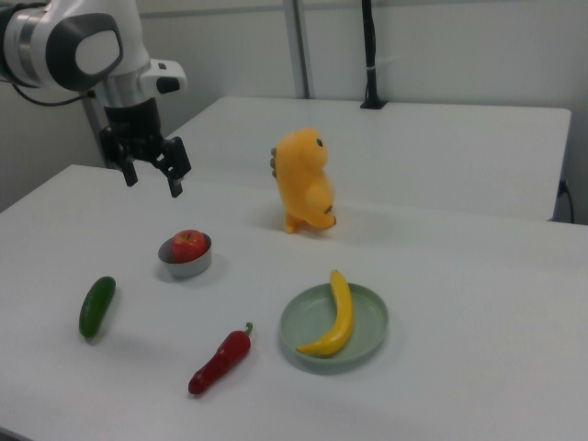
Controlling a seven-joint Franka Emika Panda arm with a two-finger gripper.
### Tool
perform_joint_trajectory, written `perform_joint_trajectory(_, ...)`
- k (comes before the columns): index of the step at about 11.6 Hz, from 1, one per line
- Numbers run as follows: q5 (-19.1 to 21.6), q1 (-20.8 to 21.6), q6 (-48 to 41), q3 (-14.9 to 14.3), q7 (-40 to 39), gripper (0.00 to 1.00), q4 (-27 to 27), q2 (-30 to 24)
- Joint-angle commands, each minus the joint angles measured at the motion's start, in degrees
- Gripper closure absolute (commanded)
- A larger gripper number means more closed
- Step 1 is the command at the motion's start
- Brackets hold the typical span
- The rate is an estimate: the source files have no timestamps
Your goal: Put the cucumber on the left side of the bowl
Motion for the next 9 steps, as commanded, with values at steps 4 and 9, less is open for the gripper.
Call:
perform_joint_trajectory(4, 0.87, 1.44, 0.09, 6.11, -1.76, 0.00, -8.76, 0.29)
perform_joint_trajectory(9, 0.52, 2.75, 7.01, 10.87, -1.67, 0.00, -16.50, 1.88)
